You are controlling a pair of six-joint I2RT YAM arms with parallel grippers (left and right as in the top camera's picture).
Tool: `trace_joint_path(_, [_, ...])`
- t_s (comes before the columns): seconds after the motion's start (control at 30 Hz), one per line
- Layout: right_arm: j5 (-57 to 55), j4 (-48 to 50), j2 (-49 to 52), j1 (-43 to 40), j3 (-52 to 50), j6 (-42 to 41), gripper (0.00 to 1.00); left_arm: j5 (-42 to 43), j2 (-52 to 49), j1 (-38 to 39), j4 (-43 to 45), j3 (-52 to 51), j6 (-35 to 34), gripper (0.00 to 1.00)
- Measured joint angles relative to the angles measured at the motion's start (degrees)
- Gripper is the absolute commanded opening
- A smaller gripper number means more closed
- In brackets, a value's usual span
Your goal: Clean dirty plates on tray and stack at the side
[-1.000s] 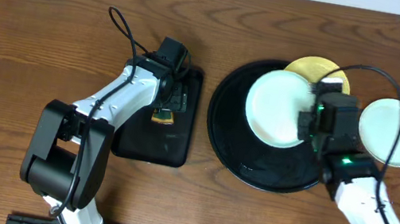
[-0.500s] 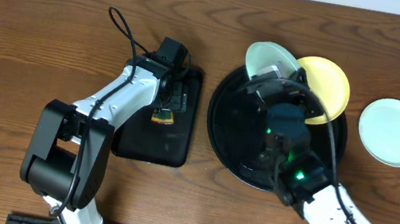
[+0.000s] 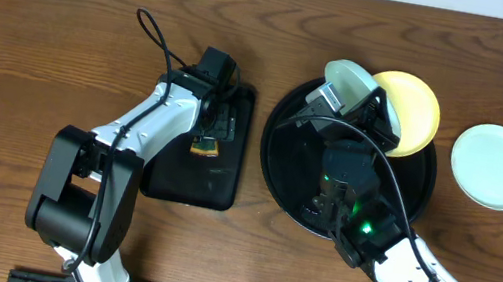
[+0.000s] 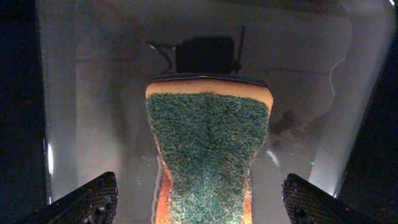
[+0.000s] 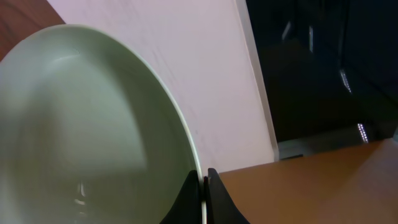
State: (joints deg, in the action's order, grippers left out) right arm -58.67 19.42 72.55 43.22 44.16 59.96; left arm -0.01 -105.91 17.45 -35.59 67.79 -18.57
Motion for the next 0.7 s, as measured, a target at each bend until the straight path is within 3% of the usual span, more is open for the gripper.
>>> trace_joint_path(0.7, [1.27,-3.69,0.0,-0.46,0.04,-9.35,0.01,0.0,0.0,0.0,0.02,0.0,0.0,0.86])
